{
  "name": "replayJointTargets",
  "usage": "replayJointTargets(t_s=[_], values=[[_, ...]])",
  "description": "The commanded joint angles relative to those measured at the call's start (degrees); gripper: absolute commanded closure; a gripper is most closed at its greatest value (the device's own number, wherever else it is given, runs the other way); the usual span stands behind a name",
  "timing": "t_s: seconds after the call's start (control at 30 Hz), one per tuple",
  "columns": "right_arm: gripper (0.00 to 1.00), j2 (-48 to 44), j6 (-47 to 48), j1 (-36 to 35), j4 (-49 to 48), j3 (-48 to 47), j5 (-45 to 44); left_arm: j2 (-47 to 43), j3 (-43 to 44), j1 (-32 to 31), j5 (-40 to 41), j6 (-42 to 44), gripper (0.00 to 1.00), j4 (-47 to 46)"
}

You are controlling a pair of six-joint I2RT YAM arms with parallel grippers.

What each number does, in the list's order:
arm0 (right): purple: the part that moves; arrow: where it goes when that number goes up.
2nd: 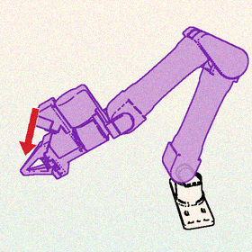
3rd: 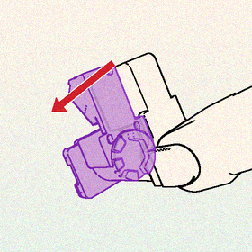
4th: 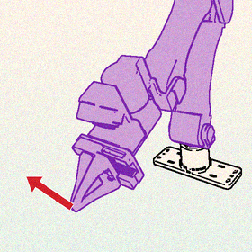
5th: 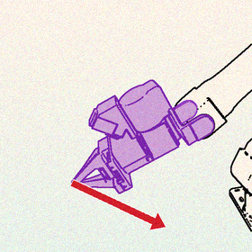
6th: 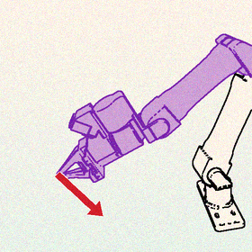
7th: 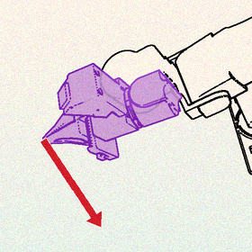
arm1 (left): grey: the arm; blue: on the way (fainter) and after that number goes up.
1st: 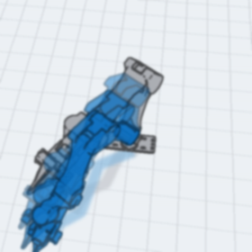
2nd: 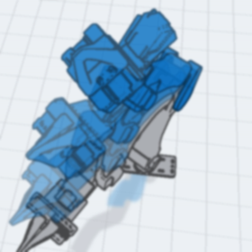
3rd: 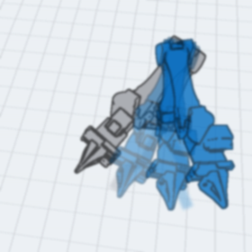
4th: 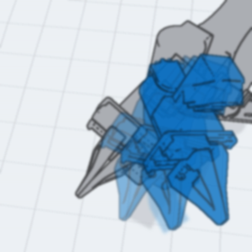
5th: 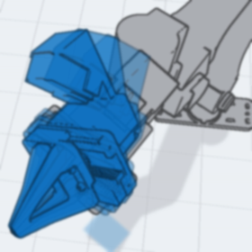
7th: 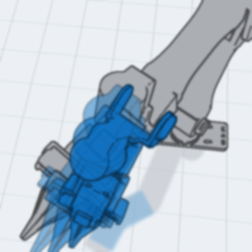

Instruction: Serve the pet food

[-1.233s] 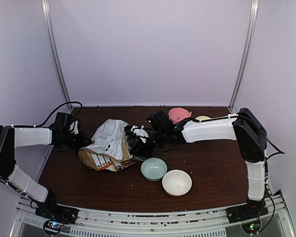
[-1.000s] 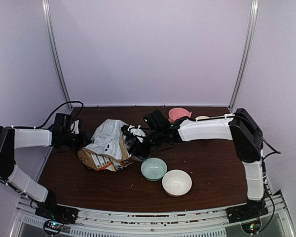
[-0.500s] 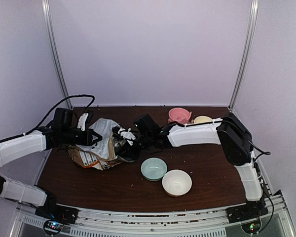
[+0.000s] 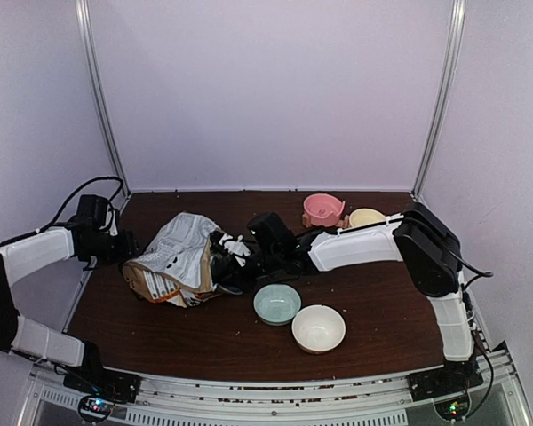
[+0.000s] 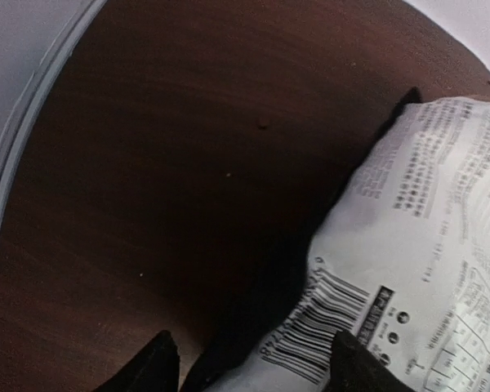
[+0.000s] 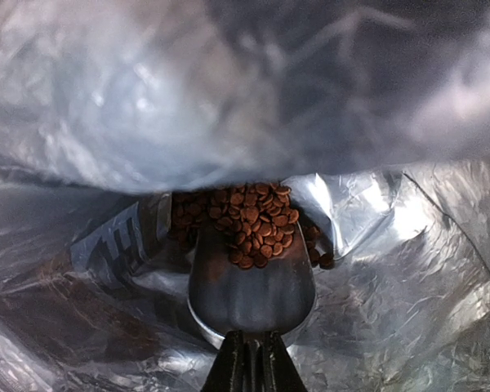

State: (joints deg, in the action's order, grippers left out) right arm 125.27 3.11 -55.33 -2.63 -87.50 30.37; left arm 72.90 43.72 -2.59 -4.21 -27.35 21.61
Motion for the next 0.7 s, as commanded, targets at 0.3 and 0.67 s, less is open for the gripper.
replayJointTargets(t_s=[0.3, 0.67], values=[[1.00, 1.13, 0.40, -0.48, 6.58, -0.66, -2.07, 10.75, -4.65, 1.72, -16.52, -9.49, 0.35, -11.81], [1.00, 1.36, 0.06, -0.48, 6.70, -1.01, -2.14, 0.43, -4.34, 1.60, 1.38, -5.52, 0.17, -0.67]])
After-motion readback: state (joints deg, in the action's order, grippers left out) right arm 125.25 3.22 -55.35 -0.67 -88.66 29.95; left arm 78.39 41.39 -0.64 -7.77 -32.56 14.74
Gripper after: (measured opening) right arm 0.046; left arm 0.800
